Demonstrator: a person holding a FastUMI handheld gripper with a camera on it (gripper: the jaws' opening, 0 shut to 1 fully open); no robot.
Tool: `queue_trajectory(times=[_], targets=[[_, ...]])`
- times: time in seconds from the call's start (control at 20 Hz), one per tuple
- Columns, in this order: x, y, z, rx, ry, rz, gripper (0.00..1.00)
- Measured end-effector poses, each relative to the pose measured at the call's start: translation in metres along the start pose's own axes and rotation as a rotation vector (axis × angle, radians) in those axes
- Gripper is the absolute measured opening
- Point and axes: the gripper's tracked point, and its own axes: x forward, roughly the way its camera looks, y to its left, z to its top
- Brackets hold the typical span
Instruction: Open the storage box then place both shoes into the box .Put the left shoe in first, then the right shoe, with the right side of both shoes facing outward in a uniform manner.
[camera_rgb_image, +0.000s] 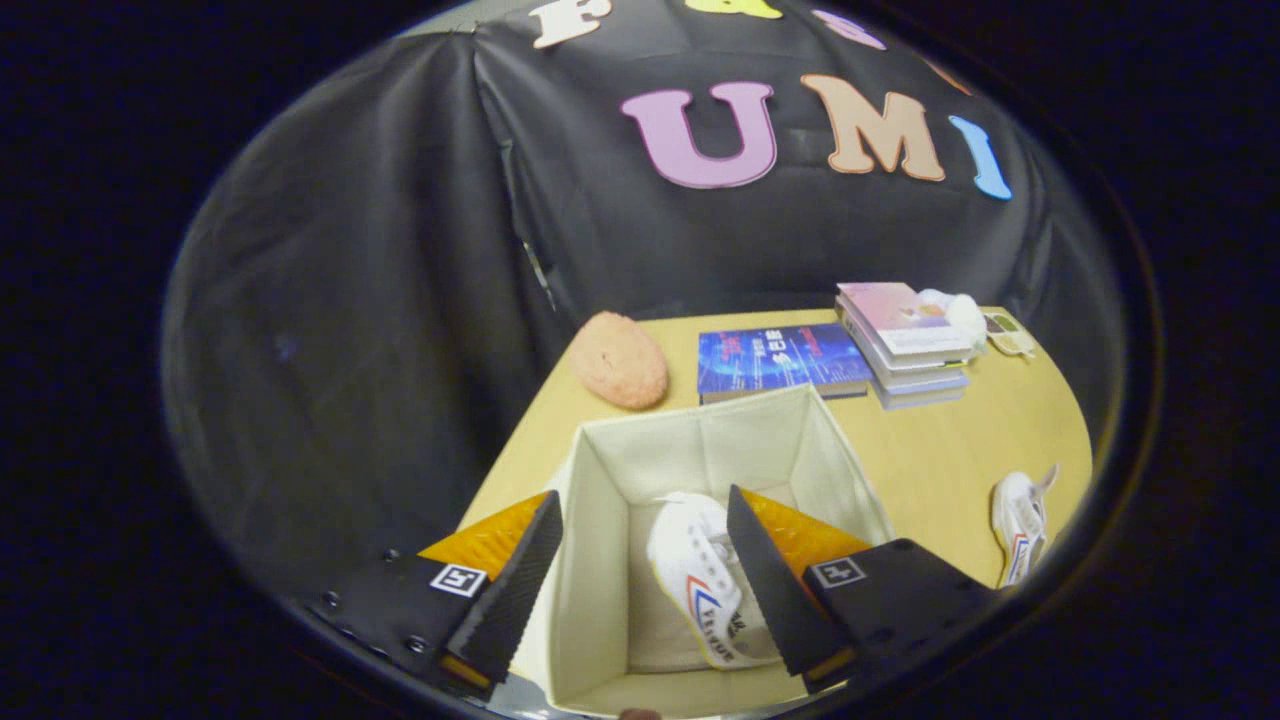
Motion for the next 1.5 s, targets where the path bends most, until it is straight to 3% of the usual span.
queue_trajectory(times=[0.15, 0.35, 0.6, 1.05, 1.3, 1.5], targets=[[-0.023, -0.015, 0.032, 0.051, -0.075, 0.001, 0.98], [-0.053, -0.058, 0.055, 0.023, -0.130, -0.055, 0.98], [-0.083, -0.147, 0.060, -0.054, -0.136, -0.206, 0.99], [-0.142, -0.341, -0.015, -0.116, 0.073, -0.566, 1.00], [-0.176, -0.418, -0.071, -0.127, 0.251, -0.694, 1.00], [-0.198, -0.464, -0.102, -0.159, 0.376, -0.762, 0.94]])
